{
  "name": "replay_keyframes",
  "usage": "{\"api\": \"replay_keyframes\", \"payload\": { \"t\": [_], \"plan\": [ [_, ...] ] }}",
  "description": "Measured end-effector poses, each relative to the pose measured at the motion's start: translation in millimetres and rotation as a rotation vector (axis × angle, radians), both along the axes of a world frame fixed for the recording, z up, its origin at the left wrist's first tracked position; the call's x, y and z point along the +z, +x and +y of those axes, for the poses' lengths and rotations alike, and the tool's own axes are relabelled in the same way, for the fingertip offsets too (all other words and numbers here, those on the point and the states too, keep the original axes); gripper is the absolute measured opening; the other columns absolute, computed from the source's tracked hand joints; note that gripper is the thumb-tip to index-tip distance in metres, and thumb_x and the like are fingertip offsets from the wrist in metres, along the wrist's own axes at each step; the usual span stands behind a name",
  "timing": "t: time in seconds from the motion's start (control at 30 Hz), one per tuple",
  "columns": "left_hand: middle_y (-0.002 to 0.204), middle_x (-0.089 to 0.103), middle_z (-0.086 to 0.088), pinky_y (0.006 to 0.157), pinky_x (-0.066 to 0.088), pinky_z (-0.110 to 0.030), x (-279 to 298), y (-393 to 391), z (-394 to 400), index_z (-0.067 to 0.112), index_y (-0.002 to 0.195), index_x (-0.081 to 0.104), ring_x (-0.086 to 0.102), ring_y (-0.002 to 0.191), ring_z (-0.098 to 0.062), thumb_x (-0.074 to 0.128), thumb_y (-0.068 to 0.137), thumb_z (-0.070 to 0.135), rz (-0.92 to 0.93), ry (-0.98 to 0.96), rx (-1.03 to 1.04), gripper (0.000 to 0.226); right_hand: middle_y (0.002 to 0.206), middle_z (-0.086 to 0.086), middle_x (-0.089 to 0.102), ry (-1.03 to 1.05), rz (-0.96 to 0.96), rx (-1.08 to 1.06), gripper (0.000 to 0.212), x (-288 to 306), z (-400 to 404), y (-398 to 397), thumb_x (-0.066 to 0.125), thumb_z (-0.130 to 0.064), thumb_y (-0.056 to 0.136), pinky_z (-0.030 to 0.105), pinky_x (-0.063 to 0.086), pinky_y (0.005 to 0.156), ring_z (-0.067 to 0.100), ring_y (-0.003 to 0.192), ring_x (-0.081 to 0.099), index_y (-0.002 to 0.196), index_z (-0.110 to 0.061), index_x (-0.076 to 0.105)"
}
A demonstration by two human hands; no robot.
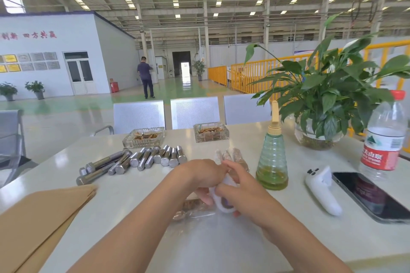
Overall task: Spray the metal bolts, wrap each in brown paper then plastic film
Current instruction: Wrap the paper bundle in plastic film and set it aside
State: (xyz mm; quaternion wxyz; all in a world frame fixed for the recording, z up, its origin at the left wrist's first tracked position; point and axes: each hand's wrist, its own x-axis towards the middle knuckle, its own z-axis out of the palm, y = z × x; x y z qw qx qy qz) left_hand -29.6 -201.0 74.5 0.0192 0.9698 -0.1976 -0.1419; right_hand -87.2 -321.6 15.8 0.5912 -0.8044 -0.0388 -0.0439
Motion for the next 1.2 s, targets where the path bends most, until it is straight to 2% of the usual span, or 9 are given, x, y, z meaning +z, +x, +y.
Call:
{"api": "replay_keyframes", "payload": {
  "t": [0.13,0.23,0.43,0.7,0.83,0.9,0.97,1.03,1.2],
  "plan": [
    [0.13,0.061,-0.021,0.071,0.047,-0.019,-21.2,3.6,10.2,-0.001,0.129,0.052,0.058,0.122,-0.034,0.06,0.102,0.015,-0.032,-0.126,0.068,0.032,0.139,-0.008,0.047,-0.383,-0.105,-0.166,0.059,-10.9,-7.6,-4.9,0.058,-0.039,0.088,0.03,0.043,0.097,0.012,0.12,0.052,0.146,-0.044,0.044],
    [0.13,0.064,-0.013,0.099,0.052,-0.036,-34.5,4.6,19.0,0.004,0.128,0.059,0.061,0.121,-0.029,0.059,0.097,0.009,-0.061,-0.263,0.121,0.031,0.142,-0.011,0.036,-0.731,-0.194,-0.274,0.052,-26.0,-3.8,-16.9,0.046,-0.04,0.095,0.034,0.045,0.095,0.019,0.126,0.044,0.145,-0.046,0.029],
    [0.107,0.061,0.016,0.061,0.04,-0.007,-41.4,-2.7,56.4,0.033,0.108,0.074,0.057,0.077,0.004,0.078,0.085,0.029,-0.199,-0.43,0.037,0.024,0.158,-0.007,0.014,-1.004,-0.269,-0.352,0.064,-44.3,-0.8,-27.3,0.031,-0.053,0.102,0.032,0.046,0.089,0.022,0.123,0.044,0.155,-0.043,-0.003],
    [0.105,0.054,0.014,0.087,0.047,-0.022,-52.9,-15.1,89.7,0.035,0.117,0.065,0.054,0.095,-0.006,0.057,0.097,0.036,-0.196,-0.215,-0.082,0.021,0.158,-0.019,-0.032,-0.994,-0.176,-0.192,0.092,-38.0,-12.5,-25.3,0.049,-0.072,0.083,0.032,0.045,0.093,0.021,0.138,0.033,0.151,-0.045,-0.007],
    [0.116,0.048,0.003,0.093,0.044,-0.036,-62.9,-20.3,79.4,0.023,0.119,0.051,0.049,0.112,-0.02,0.044,0.102,0.03,-0.324,-0.046,-0.162,0.02,0.159,-0.021,-0.017,-0.922,-0.203,-0.204,0.087,-36.4,-15.6,-23.4,0.053,-0.05,0.086,0.025,0.047,0.091,0.013,0.135,0.036,0.154,-0.045,-0.001],
    [0.113,0.049,0.008,0.093,0.043,-0.029,-58.3,-23.5,85.1,0.022,0.116,0.049,0.05,0.108,-0.012,0.044,0.103,0.03,-0.312,-0.107,-0.21,0.016,0.156,-0.025,-0.006,-0.894,-0.227,-0.225,0.086,-33.2,-17.1,-21.3,0.055,-0.047,0.084,0.02,0.045,0.084,0.005,0.125,0.044,0.154,-0.047,0.005],
    [0.093,0.05,0.022,0.078,0.039,-0.011,-45.2,-25.6,97.6,0.027,0.105,0.049,0.049,0.085,0.007,0.046,0.104,0.033,-0.247,-0.263,-0.219,0.006,0.144,-0.034,0.005,-0.848,-0.238,-0.212,0.085,-27.5,-19.6,-16.1,0.053,-0.051,0.074,0.016,0.043,0.08,-0.002,0.107,0.051,0.151,-0.051,0.015],
    [0.077,0.054,0.022,0.064,0.039,-0.012,-28.9,-30.0,109.4,0.027,0.094,0.052,0.048,0.065,0.003,0.048,0.104,0.038,-0.121,-0.49,-0.197,0.014,0.132,-0.042,0.013,-0.775,-0.231,-0.124,0.084,-20.4,-22.9,-9.2,0.047,-0.057,0.061,0.014,0.041,0.084,-0.008,0.104,0.049,0.143,-0.056,0.027],
    [0.099,0.075,-0.01,0.08,0.044,-0.038,-6.5,-28.3,129.6,0.018,0.103,0.058,0.072,0.086,-0.029,0.057,0.093,0.055,0.22,-1.042,-0.086,0.039,0.115,-0.035,0.065,-0.258,-0.155,0.138,0.06,-11.4,-15.1,11.0,0.077,-0.044,0.058,0.009,0.046,0.093,-0.014,0.106,0.062,0.111,-0.066,0.061]
  ]
}}
